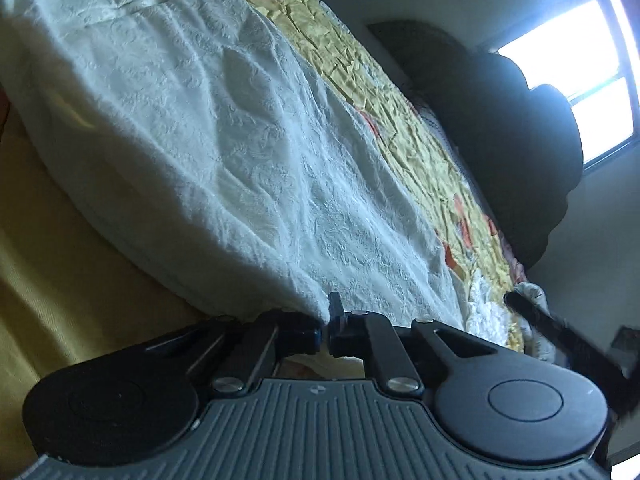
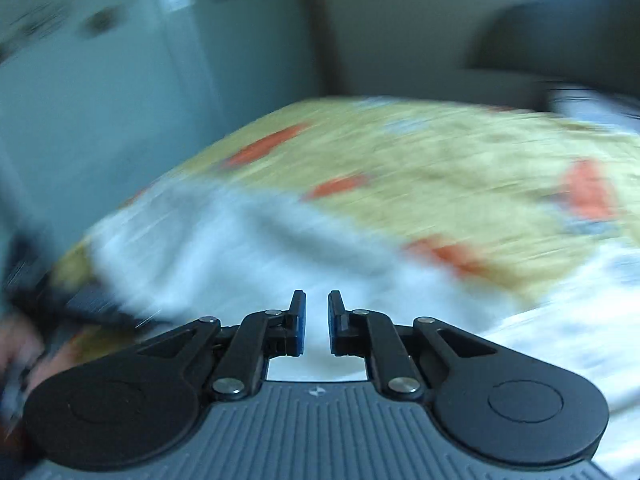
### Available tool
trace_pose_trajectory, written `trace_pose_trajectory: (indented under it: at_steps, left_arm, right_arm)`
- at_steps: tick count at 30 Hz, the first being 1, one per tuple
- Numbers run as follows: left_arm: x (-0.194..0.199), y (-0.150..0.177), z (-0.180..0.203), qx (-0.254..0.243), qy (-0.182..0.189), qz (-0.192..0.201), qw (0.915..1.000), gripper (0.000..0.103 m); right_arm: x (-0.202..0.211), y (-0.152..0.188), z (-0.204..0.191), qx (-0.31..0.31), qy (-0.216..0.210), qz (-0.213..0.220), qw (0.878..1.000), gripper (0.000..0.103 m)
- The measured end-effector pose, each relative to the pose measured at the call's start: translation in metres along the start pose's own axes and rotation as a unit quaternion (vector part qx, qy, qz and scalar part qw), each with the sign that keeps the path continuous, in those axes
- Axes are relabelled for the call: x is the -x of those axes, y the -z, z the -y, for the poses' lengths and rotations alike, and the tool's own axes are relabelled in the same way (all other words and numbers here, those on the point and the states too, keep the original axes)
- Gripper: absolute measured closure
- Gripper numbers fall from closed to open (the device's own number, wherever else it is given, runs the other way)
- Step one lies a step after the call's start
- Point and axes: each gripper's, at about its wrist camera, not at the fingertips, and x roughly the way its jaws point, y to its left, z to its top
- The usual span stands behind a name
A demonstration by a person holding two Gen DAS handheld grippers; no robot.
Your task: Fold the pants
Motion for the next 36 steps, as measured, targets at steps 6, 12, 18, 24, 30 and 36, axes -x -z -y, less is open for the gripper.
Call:
trace_pose_trajectory:
  at_steps: [6,12,18,24,30,36]
  left_arm:
    - [0.003,0.011,-0.012,-0.019,0.041,0.031,0.9985,0.091]
    - [0.003,0.01,-0.018,-0.002,0.054,0.026,0.9982,0.091]
    - [0.002,0.012,-0.018,-0.002,0.057,0.027,0.998,0.091]
    - [0.002,0.011,-0.019,-0.001,0.059,0.027,0.9979,0.091]
    - [0.001,0.011,-0.019,-0.001,0.059,0.027,0.9979,0.091]
    - [0.001,0.01,-0.02,-0.001,0.059,0.027,0.9979,0.091]
  right_arm:
    - [-0.047,-0.046,0.09,-0.057,0.185,-0.071,0.978,0.047]
    - [-0.074,-0.054,0.122,-0.122,0.192,-0.117,0.967,0.049]
    - [-0.107,-0.06,0.132,-0.126,0.229,-0.173,0.949,0.05]
    - [-0.123,-0.058,0.134,-0.108,0.252,-0.201,0.94,0.052]
    - [-0.116,-0.054,0.146,-0.139,0.241,-0.181,0.943,0.065]
    - [-0.079,-0.045,0.163,-0.207,0.208,-0.122,0.948,0.094]
